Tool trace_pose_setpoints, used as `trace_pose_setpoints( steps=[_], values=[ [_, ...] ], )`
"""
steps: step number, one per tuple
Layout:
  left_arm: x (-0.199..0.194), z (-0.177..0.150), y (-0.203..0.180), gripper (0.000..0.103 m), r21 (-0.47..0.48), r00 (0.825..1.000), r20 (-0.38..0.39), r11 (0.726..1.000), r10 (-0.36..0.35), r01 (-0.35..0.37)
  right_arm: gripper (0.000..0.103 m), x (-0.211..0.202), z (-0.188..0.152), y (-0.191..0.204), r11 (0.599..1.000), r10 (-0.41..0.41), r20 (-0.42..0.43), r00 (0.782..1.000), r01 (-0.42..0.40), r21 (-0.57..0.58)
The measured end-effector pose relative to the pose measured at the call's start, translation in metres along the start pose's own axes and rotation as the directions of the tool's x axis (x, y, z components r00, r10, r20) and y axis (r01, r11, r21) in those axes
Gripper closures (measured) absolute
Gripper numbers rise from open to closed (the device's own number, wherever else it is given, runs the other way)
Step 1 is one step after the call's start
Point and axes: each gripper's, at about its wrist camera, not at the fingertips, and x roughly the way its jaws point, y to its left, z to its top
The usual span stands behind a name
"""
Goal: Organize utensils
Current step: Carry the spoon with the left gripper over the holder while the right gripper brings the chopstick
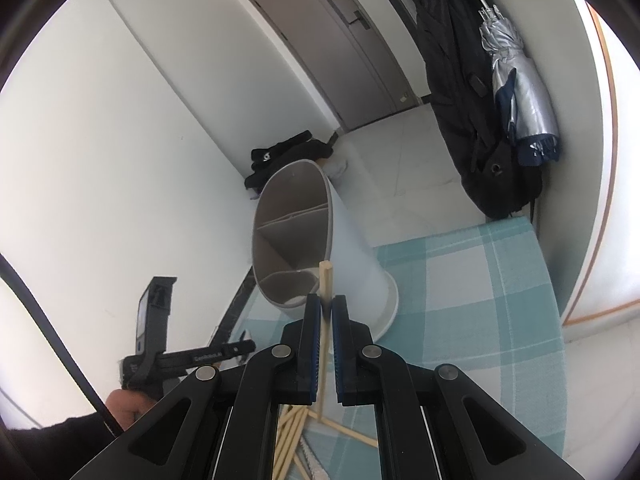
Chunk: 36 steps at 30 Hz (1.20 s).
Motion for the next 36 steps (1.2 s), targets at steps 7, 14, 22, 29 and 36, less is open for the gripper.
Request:
trace_pose_setpoints(
  steps=[7,14,22,29,36],
  values=[
    [-0.054,-0.005,-0.007,0.072,-0.014,0.974,0.201,0.994,-0.106,0.111,0.098,-0.008,-0.006,0.018,0.996,-0.014,0.028,1.000,0.016,-0.082],
    [-0.101,-0.006,-0.015,0.072,-0.003,0.918,0.340,0.976,-0.204,0.217,0.098,-0.014,-0.016,0.038,0.988,-0.041,0.055,0.998,0.049,-0.146],
    [-0.136,-0.005,-0.021,0.072,0.047,0.862,0.450,0.970,-0.232,0.237,0.098,-0.024,-0.021,0.055,0.978,-0.073,0.100,0.992,0.091,-0.186],
    [-0.157,-0.001,-0.031,0.072,0.080,0.813,0.522,0.964,-0.257,0.254,0.098,-0.040,-0.018,0.060,0.980,-0.068,0.129,0.989,0.090,-0.176],
    [-0.166,0.021,-0.049,0.072,0.092,0.779,0.559,0.955,-0.283,0.281,0.098,-0.061,0.005,0.066,0.980,-0.049,0.149,0.988,0.076,-0.181]
  ],
)
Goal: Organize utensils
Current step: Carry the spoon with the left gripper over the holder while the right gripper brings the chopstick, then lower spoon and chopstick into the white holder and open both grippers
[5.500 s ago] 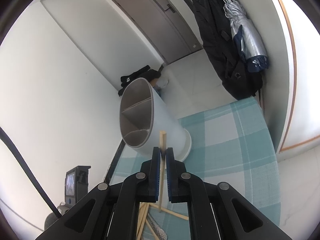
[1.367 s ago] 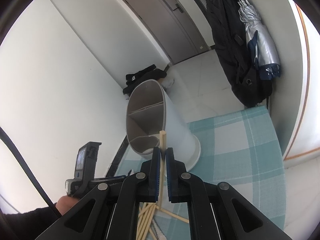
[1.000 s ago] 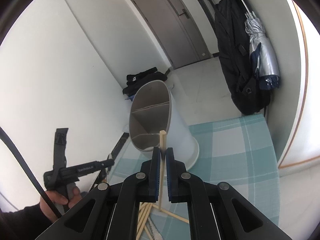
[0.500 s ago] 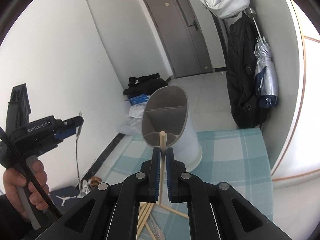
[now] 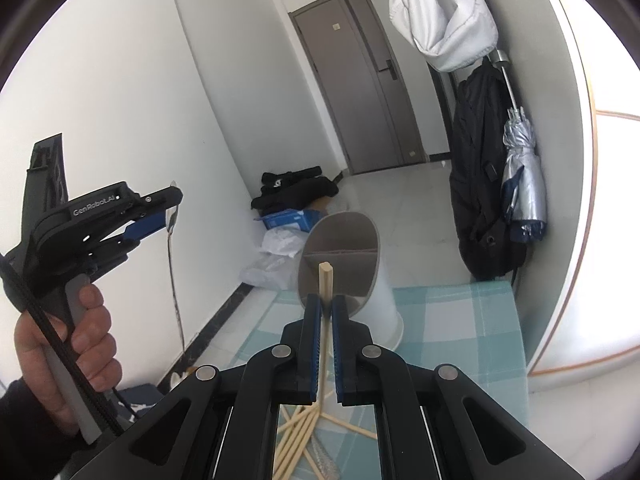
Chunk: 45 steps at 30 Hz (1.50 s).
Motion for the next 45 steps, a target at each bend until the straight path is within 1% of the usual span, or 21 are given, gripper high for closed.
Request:
trace_pose_setpoints(
  steps=[1,3,5,7,9,11,12,14,16,20,22,24,28,31,35,40,45],
  values=[
    [0.002,0.003,-0.002,0.072,-0.001,1.000,-0.001,1.000,-0.009,0.009,0.098,-0.002,0.007,-0.001,1.000,-0.001,0.002,1.000,0.001,-0.002],
    [0.007,0.010,-0.009,0.072,0.008,1.000,-0.011,1.000,-0.004,0.004,0.098,-0.004,0.021,-0.004,1.000,0.001,0.006,1.000,-0.001,0.001],
    [0.010,0.018,-0.014,0.072,0.011,0.999,-0.021,1.000,-0.026,0.027,0.098,-0.006,0.039,-0.007,1.000,0.002,0.013,1.000,-0.003,0.010],
    [0.011,0.027,-0.020,0.072,0.016,1.000,-0.003,1.000,-0.027,0.027,0.098,-0.006,0.056,-0.010,1.000,0.007,0.016,1.000,-0.007,0.021],
    [0.013,0.036,-0.025,0.072,0.017,0.999,0.015,0.999,-0.049,0.049,0.098,-0.006,0.075,-0.012,1.000,0.010,0.028,1.000,-0.011,0.022],
    [0.017,0.045,-0.029,0.072,0.025,0.998,0.042,0.998,-0.051,0.050,0.098,-0.005,0.094,-0.013,1.000,0.019,0.041,0.999,-0.020,0.018],
    [0.021,0.049,-0.032,0.072,0.036,0.997,0.049,0.998,-0.054,0.053,0.098,-0.003,0.103,-0.013,1.000,0.028,0.039,0.999,-0.029,0.013],
    [0.032,0.054,-0.037,0.072,0.059,0.998,0.062,0.998,-0.033,0.029,0.098,0.003,0.118,-0.013,0.999,0.049,0.029,0.998,-0.050,0.008],
    [0.045,0.057,-0.039,0.072,0.059,0.997,0.067,0.997,-0.046,0.042,0.098,0.007,0.129,-0.012,0.998,0.060,0.031,0.998,-0.060,-0.005],
    [0.072,0.056,-0.037,0.072,0.073,0.995,0.085,0.996,-0.060,0.054,0.098,0.019,0.147,-0.015,0.999,0.051,0.048,0.998,-0.051,-0.014],
    [0.087,0.053,-0.036,0.072,0.083,0.994,0.091,0.995,-0.066,0.059,0.098,0.026,0.152,-0.021,0.999,0.049,0.052,0.997,-0.049,-0.001],
    [0.101,0.049,-0.030,0.072,0.070,0.993,0.087,0.995,-0.079,0.073,0.098,0.035,0.156,-0.027,0.999,0.039,0.056,0.998,-0.040,0.003],
    [0.125,0.040,-0.016,0.072,0.028,0.992,0.052,0.993,-0.113,0.111,0.098,0.052,0.160,-0.033,1.000,0.022,0.057,0.998,-0.022,-0.005],
    [0.134,0.034,-0.012,0.072,0.022,0.991,0.043,0.992,-0.129,0.128,0.098,0.062,0.160,-0.035,1.000,0.008,0.058,0.998,-0.007,-0.024],
    [0.138,0.030,-0.010,0.072,0.019,0.986,0.047,0.987,-0.158,0.157,0.098,0.080,0.156,-0.038,0.999,0.008,0.029,1.000,-0.007,-0.034],
    [0.139,0.021,-0.015,0.072,0.091,0.984,0.080,0.984,-0.158,0.151,0.098,0.094,0.147,-0.039,0.999,-0.001,0.007,1.000,0.001,-0.045],
    [0.144,0.010,-0.018,0.072,0.135,0.984,0.066,0.979,-0.165,0.155,0.098,0.099,0.138,-0.038,0.999,-0.010,-0.008,1.000,0.009,-0.050]
  ],
)
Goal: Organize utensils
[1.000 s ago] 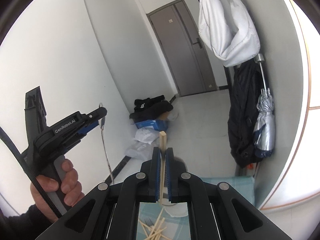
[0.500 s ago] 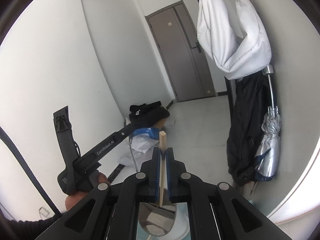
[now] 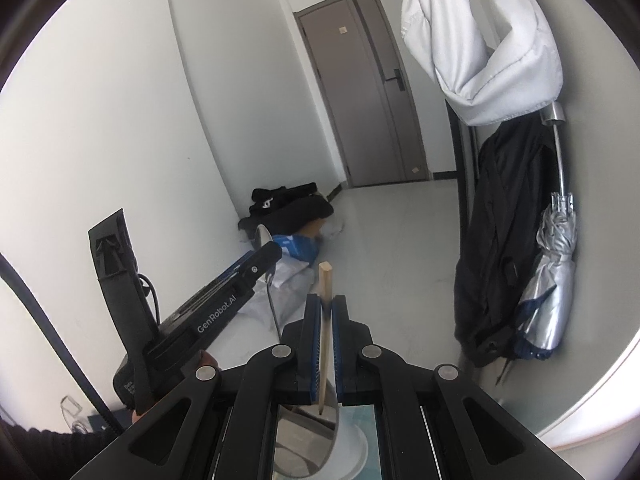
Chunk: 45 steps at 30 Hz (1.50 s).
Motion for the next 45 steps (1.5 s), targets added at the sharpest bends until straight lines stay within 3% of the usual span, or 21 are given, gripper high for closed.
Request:
trace_pose_setpoints(
  steps=[8,20,25,29,30,31,33,34,40,45],
  values=[
    [0.005,-0.006,0.003,0.072,0.006,0.998,-0.049,0.999,-0.037,0.038,0.098,0.006,-0.013,0.002,1.000,-0.004,-0.033,0.999,0.004,-0.008],
    [-0.013,-0.014,0.002,0.072,0.054,0.995,-0.091,0.998,-0.034,0.039,0.098,0.007,-0.027,0.010,0.999,-0.004,-0.049,0.999,0.002,-0.041],
    [-0.018,-0.016,0.004,0.072,0.067,0.978,-0.197,0.995,-0.063,0.077,0.098,0.016,-0.033,0.010,0.998,-0.002,-0.078,0.997,-0.002,-0.055],
    [-0.025,-0.013,0.013,0.071,0.028,0.960,-0.275,0.998,-0.047,0.057,0.095,0.019,-0.039,0.010,0.998,0.003,-0.079,0.997,-0.008,-0.066],
    [-0.029,-0.010,0.015,0.066,0.014,0.959,-0.279,0.999,-0.039,0.045,0.094,0.018,-0.041,0.010,0.998,0.004,-0.082,0.997,-0.010,-0.066],
    [-0.034,-0.008,0.017,0.055,0.000,0.959,-0.281,0.999,-0.030,0.032,0.092,0.019,-0.043,0.009,0.998,0.012,-0.091,0.996,-0.018,-0.064],
    [-0.048,-0.002,0.018,0.045,-0.023,0.964,-0.264,1.000,-0.016,0.010,0.082,0.016,-0.047,0.007,0.999,0.005,-0.099,0.995,-0.010,-0.052],
    [-0.057,0.001,0.017,0.040,-0.020,0.968,-0.250,1.000,0.007,-0.013,0.082,0.011,-0.050,0.006,0.999,0.013,-0.092,0.996,-0.017,-0.044],
    [-0.098,0.007,0.006,0.019,0.012,0.962,-0.231,0.989,0.145,-0.146,0.060,-0.031,-0.063,0.014,0.999,0.001,-0.033,0.999,-0.002,-0.042],
    [-0.135,0.000,-0.010,0.012,0.060,0.945,-0.200,0.966,0.258,-0.251,0.045,-0.068,-0.075,0.022,0.999,-0.015,0.006,1.000,0.015,-0.031]
  ],
)
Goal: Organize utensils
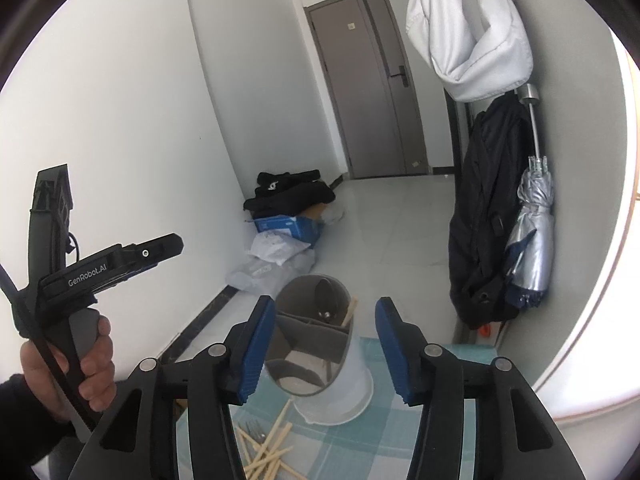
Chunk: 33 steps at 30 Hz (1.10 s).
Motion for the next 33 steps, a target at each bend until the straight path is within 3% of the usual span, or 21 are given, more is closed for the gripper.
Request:
trace_pose_setpoints(
  steps=[6,15,25,33],
  values=[
    [-0.038,-0.022,-0.002,0.001,-0.010,0.997,0.018,0.998,0.070,-0.070,0.036,-0.031,-0.022,0.014,1.000,-0.002,0.010,1.000,0.002,0.006],
    [-0.062,-0.084,0.001,0.001,-0.008,0.990,-0.106,0.996,0.089,-0.091,0.024,-0.052,-0.079,0.038,1.000,0.007,-0.089,0.996,-0.004,0.030],
    [-0.057,-0.145,0.016,0.001,-0.033,0.973,-0.195,0.991,0.123,-0.132,0.019,-0.054,-0.141,0.046,1.000,-0.012,-0.223,0.975,0.018,0.021],
    [-0.045,-0.171,0.025,0.001,-0.037,0.963,-0.248,0.992,0.106,-0.119,0.018,-0.040,-0.163,0.040,0.998,-0.052,-0.304,0.951,0.059,0.016]
  ],
)
